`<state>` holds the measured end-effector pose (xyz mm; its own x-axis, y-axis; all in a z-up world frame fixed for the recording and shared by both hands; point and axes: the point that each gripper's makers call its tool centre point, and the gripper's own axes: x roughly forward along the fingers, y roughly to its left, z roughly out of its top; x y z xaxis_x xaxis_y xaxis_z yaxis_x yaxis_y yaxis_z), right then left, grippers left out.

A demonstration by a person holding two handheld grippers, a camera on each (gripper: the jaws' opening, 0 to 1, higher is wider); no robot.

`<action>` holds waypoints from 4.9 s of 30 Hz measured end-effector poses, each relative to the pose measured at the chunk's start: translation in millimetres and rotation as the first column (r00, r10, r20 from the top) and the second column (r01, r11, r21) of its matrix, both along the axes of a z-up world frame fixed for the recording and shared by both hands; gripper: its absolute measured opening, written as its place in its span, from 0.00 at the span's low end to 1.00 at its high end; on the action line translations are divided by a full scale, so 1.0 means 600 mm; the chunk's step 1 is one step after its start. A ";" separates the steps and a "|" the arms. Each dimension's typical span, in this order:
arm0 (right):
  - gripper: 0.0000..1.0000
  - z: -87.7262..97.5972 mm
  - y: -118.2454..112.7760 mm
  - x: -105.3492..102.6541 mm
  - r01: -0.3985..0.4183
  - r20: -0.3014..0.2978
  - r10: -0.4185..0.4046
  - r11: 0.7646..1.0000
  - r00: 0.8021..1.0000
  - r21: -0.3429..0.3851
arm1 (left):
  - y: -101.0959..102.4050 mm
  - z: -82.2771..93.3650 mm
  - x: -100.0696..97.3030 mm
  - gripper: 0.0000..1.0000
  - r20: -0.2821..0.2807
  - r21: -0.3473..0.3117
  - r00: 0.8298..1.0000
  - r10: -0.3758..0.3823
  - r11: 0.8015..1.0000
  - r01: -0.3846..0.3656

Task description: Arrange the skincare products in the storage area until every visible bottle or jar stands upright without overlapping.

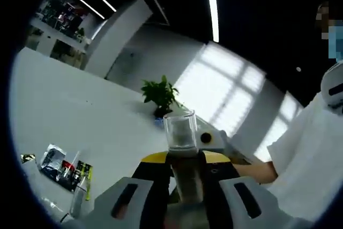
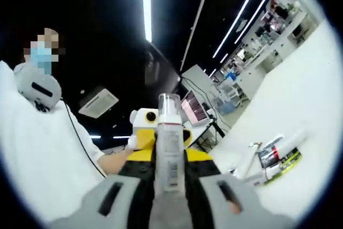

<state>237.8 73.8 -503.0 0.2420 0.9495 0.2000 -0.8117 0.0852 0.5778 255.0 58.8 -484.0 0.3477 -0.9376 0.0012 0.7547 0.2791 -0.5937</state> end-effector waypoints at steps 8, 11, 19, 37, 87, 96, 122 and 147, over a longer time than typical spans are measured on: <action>0.23 -0.033 -0.026 -0.004 0.075 0.063 -0.065 0.982 0.996 -0.176 | -0.009 -0.002 0.006 0.18 0.104 0.125 0.995 -0.003 0.992 -0.010; 0.29 -0.039 -0.054 -0.003 0.117 0.070 -0.103 0.963 0.992 -0.244 | -0.005 -0.003 0.014 0.18 0.166 0.198 0.986 -0.009 0.980 -0.025; 0.36 0.056 -0.081 0.019 0.267 0.189 -0.228 0.940 0.955 -0.212 | -0.032 -0.024 0.001 0.17 0.237 0.319 0.968 -0.086 0.948 0.006; 0.22 0.044 -0.077 0.028 0.391 0.303 -0.292 0.852 0.907 -0.347 | -0.087 -0.040 -0.014 0.18 0.321 0.416 0.924 -0.206 0.908 0.057; 0.22 -0.195 -0.132 0.152 0.478 0.371 -0.301 0.555 0.878 -0.680 | -0.143 -0.328 0.108 0.19 0.207 0.681 0.925 -0.319 0.726 0.097; 0.22 -0.234 -0.139 0.194 0.459 0.351 -0.297 0.541 0.888 -0.705 | -0.147 -0.365 0.152 0.19 0.207 0.682 0.923 -0.323 0.724 0.101; 0.22 -0.244 -0.123 0.224 0.435 0.349 -0.260 0.568 0.900 -0.699 | -0.135 -0.387 0.182 0.19 0.178 0.700 0.942 -0.283 0.710 0.081; 0.28 -0.252 -0.122 0.227 0.409 0.333 -0.238 0.563 0.912 -0.718 | -0.136 -0.386 0.184 0.22 0.179 0.702 0.940 -0.290 0.707 0.084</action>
